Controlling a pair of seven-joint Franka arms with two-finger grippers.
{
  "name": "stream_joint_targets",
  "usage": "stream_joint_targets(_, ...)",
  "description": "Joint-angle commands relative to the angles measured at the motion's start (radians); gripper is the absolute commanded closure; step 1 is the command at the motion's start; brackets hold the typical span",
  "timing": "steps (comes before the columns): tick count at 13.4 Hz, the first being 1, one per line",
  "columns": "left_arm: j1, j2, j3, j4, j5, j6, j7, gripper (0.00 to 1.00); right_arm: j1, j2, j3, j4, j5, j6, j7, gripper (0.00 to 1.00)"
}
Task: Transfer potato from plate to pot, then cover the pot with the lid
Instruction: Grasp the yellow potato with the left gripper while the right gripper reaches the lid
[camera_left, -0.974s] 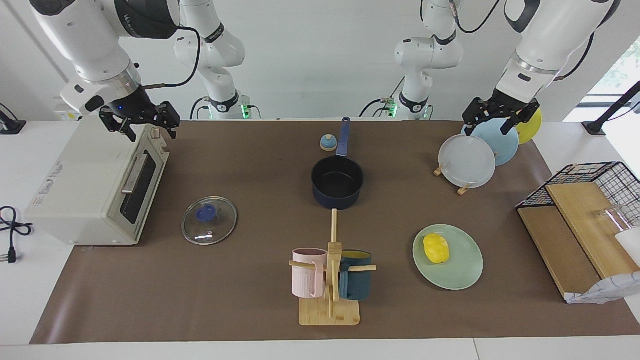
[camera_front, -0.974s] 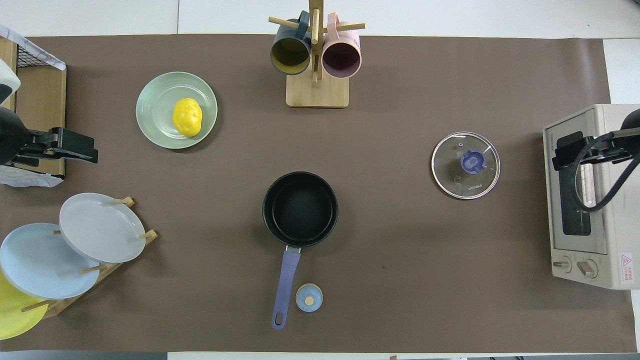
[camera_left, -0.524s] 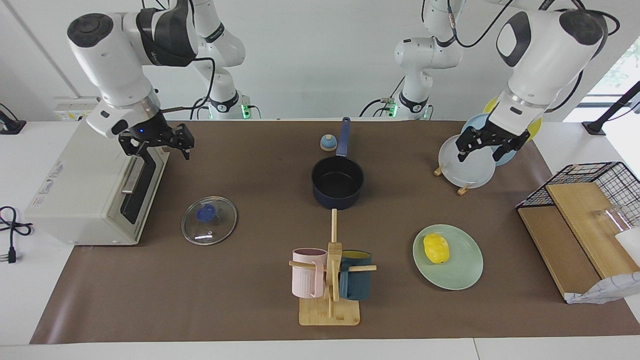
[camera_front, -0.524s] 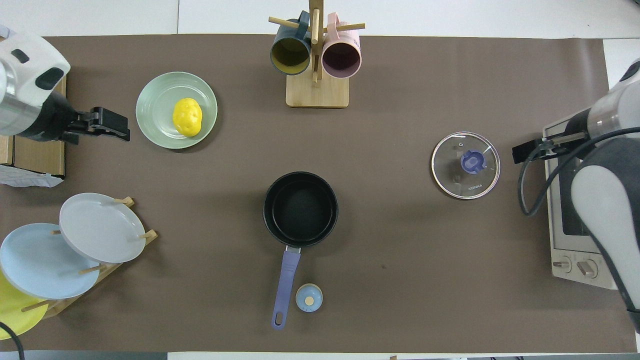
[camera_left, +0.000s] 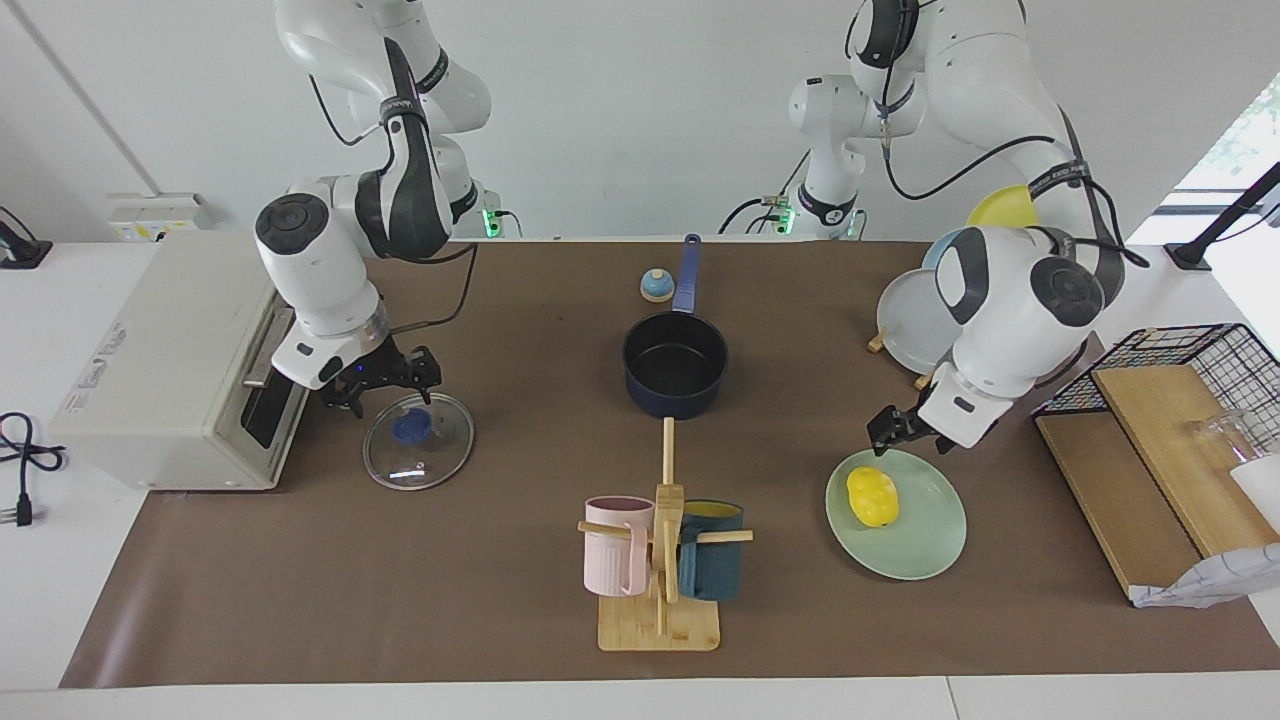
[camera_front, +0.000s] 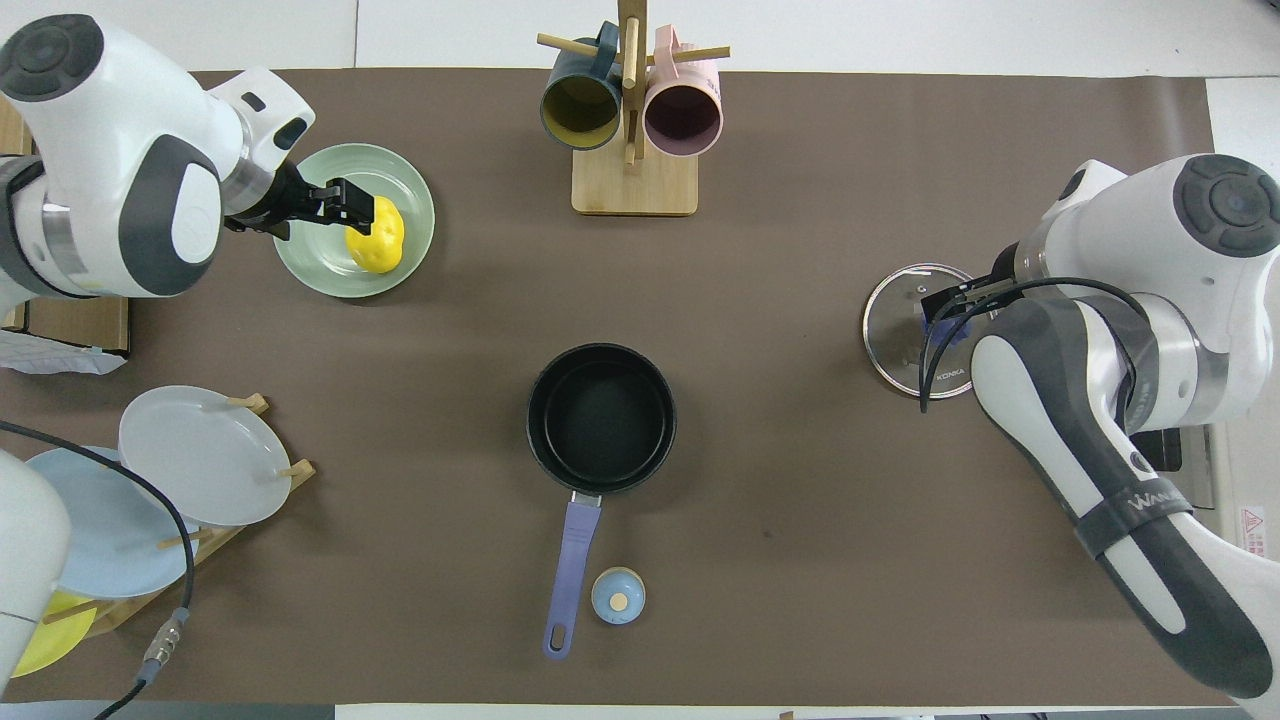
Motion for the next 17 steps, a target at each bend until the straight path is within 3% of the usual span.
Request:
stream_joint_targets(1,-0.022,0.074,0.014,0.060,-0.005,0.049,-0.029,0.00,-0.007,0.035,0.007,-0.021,0.013,0.073,-0.028,0.00)
stream_joint_targets(3,-0.032,0.101,0.015,0.060,0.000,0.064,-0.030,0.00,-0.010,0.077,0.007,-0.021,0.015,0.102,-0.046,0.00)
stream_joint_targets(11,-0.037,0.106,0.019,0.026,0.043,0.126,-0.036,0.00,-0.007,0.065,0.007,-0.079,0.017,0.128,-0.046,0.00)
stream_joint_targets(17,-0.035,0.104,0.019,-0.002,0.043,0.170,-0.050,0.00,-0.008,0.063,0.007,-0.079,0.017,0.116,-0.049,0.25)
